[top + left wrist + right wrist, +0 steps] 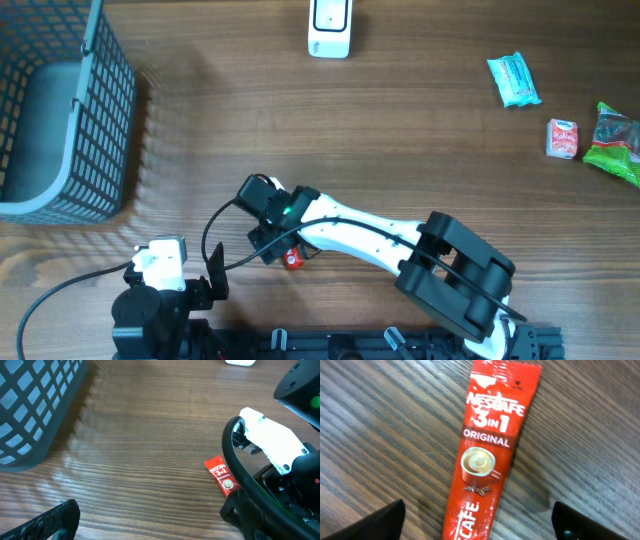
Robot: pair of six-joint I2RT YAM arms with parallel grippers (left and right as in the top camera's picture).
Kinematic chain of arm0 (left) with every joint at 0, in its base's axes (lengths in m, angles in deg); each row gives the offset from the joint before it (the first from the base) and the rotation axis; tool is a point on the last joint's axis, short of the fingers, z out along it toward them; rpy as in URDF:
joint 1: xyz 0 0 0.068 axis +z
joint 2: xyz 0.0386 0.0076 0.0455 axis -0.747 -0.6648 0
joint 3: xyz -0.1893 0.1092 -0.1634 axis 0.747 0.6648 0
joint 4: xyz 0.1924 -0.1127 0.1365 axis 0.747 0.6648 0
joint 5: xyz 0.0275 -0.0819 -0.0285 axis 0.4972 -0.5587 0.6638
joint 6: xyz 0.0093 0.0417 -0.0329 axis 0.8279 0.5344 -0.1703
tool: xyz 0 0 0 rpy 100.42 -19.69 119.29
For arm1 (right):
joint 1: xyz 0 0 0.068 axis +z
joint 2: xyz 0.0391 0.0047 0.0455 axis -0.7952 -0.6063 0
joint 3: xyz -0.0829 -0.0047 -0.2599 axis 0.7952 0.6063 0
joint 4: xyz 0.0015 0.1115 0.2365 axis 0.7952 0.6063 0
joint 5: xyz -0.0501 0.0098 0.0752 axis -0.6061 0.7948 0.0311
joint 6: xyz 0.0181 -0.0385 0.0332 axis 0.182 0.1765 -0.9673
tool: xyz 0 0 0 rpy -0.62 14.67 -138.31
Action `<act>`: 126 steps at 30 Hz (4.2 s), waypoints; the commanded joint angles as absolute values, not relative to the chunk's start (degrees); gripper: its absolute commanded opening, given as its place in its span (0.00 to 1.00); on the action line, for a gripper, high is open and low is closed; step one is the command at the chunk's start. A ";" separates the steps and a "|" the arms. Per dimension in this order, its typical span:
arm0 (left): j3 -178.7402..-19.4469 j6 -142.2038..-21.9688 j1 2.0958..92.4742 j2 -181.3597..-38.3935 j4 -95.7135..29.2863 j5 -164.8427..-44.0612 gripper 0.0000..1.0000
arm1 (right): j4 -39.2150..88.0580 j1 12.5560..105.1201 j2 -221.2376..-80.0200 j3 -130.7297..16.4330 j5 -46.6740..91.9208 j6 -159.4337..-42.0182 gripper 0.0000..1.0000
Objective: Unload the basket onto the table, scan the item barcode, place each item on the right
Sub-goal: 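Move the right gripper to the red coffee stick and grasp it, then lift the coffee stick upward with the right gripper, then carry the coffee stick up and hold it at the scanner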
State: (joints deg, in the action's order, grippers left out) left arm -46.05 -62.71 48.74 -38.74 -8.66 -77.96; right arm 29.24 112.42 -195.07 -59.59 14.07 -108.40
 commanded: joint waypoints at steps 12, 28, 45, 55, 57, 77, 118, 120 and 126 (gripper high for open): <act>-45.68 -63.26 48.43 -38.50 -8.85 -77.39 1.00 | 29.90 111.15 -199.45 -59.83 12.95 -108.64 0.04; -45.68 -63.26 48.43 -38.50 -8.85 -77.39 1.00 | 33.87 93.62 -199.45 -59.89 12.86 -108.75 0.04; -45.68 -63.26 48.43 -38.50 -8.85 -77.39 1.00 | 40.02 94.41 -199.21 -71.15 18.50 -111.37 1.00; -45.68 -63.26 48.43 -38.50 -8.85 -77.39 1.00 | 39.25 100.92 -201.70 -70.91 12.78 -123.22 1.00; -45.68 -63.26 48.43 -38.50 -8.85 -77.39 1.00 | 39.32 101.75 -203.60 -70.91 11.38 -124.94 1.00; -45.68 -63.26 48.43 -38.50 -8.85 -77.39 1.00 | 36.39 99.77 -208.23 -66.80 18.07 -129.07 0.14; -45.68 -63.26 48.43 -38.50 -8.85 -77.39 1.00 | 29.77 82.96 -204.98 -70.16 107.55 -159.54 0.04; -45.68 -63.26 48.43 -38.50 -8.85 -77.39 1.00 | 29.79 82.96 -204.98 -70.16 107.55 -160.75 0.04; -45.68 -63.26 48.43 -38.50 -8.85 -77.39 1.00 | 29.83 82.96 -204.98 -70.16 107.57 -163.04 0.04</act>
State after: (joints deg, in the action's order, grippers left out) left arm -46.05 -62.71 48.76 -38.74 -8.66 -77.96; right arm 29.90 82.89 -204.54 -70.34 103.92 -159.00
